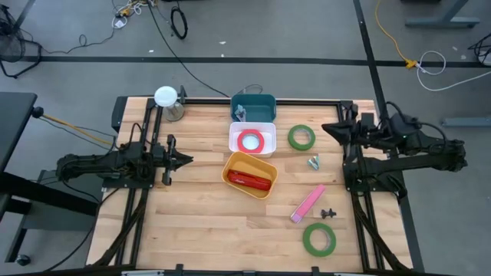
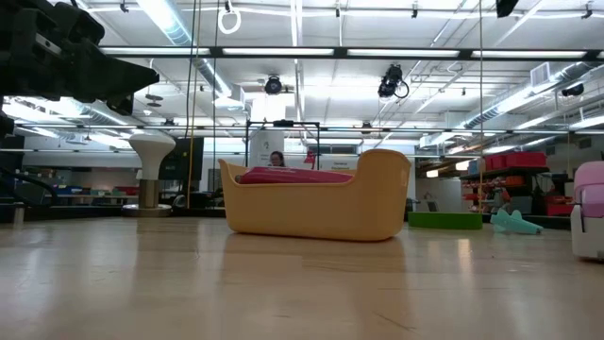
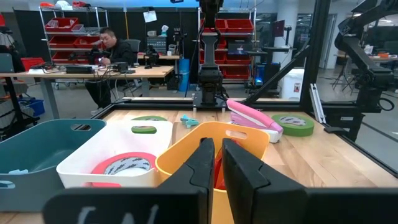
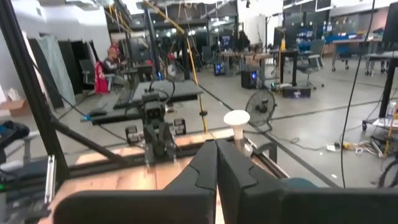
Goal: Pick and place Stapler, Stapler remover, tape
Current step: Put the top green tape into the white bin
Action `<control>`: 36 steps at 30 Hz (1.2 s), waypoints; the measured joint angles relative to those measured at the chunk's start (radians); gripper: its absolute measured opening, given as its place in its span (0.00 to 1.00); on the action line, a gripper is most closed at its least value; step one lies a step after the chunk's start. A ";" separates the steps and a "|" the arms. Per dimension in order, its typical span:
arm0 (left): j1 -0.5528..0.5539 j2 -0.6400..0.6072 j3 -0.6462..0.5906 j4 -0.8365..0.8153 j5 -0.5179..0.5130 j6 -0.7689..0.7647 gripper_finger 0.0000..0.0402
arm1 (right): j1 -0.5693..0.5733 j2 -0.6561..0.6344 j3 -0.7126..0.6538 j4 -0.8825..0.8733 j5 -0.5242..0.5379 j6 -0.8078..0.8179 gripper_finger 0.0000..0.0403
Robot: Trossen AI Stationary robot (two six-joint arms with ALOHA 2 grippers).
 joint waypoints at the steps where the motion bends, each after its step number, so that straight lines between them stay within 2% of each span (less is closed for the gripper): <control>1: 0.000 0.000 0.000 0.000 0.000 0.000 0.09 | 0.000 0.001 0.000 -0.011 0.000 0.000 0.02; 25: 0.000 0.000 0.000 0.000 0.000 0.000 0.09 | 0.000 0.001 0.000 -0.066 0.000 -0.002 0.02; 36: 0.000 0.000 0.000 0.000 0.000 0.000 0.09 | 0.000 0.072 0.000 -0.101 0.000 0.000 0.02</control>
